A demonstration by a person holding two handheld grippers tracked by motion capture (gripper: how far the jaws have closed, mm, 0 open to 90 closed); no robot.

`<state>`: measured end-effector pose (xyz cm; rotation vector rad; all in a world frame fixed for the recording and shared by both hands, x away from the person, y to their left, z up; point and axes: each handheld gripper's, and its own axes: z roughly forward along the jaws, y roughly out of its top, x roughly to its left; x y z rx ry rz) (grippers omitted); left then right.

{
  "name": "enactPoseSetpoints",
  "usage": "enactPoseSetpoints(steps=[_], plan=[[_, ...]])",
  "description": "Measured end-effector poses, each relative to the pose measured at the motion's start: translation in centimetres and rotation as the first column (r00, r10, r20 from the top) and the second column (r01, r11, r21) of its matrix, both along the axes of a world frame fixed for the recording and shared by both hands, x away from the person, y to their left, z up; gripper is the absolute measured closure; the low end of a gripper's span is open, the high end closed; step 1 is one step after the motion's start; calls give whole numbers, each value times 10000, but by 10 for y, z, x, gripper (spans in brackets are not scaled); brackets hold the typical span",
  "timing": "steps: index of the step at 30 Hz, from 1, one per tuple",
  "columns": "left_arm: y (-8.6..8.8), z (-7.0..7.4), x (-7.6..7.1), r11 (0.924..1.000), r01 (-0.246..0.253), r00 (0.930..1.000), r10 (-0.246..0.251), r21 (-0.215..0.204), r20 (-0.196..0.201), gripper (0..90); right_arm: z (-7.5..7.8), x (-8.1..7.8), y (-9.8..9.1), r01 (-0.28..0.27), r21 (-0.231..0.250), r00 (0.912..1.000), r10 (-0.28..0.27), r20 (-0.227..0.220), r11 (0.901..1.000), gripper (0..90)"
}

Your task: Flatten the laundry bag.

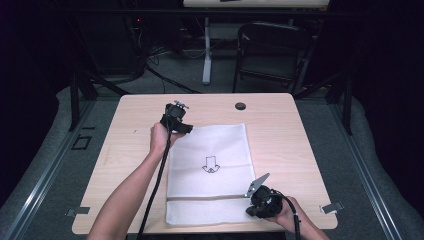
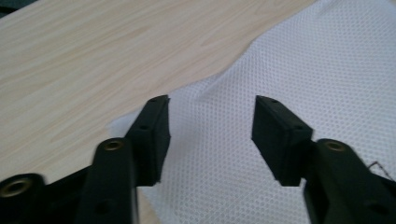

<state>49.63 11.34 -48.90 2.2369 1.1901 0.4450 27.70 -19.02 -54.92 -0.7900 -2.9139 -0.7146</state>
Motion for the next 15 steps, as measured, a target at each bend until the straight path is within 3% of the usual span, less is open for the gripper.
enactPoseSetpoints(steps=[1, 2, 4, 8, 9, 10, 15], plan=[[0, 2, -2, 9999, 94, 9999, -94, -124, 50, 356, 5, 2, -3, 27, -12, 9999, -27, 164, 10000, 900], [-1, 3, -4, 9998, 120, 9998, -117, -165, 175, 328, 9, 2, -5, 240, 396, 9996, -245, 109, 9989, 900], [-2, 7, -9, 9986, 362, 9990, -352, -390, 264, 261, 16, 5, -13, 599, 681, 9971, -630, 438, 9959, 900], [-6, 12, -23, 9953, 793, 9960, -768, -551, 462, 163, 19, 8, -20, 1128, 710, 9913, -1171, 602, 9911, 900], [-8, 13, -28, 9938, 900, 9947, -864, -657, 556, 164, 20, 8, -22, 1170, 524, 9907, -1202, 633, 9917, 900], [-8, 14, -32, 9913, 1100, 9927, -1059, -727, 581, 160, 19, 8, -22, 1310, 704, 9886, -1357, 660, 9889, 900], [-18, 16, -58, 9793, 1899, 9795, -1841, -701, 813, 152, 22, 9, -24, 1817, 305, 9798, -1836, 789, 9829, 900]])
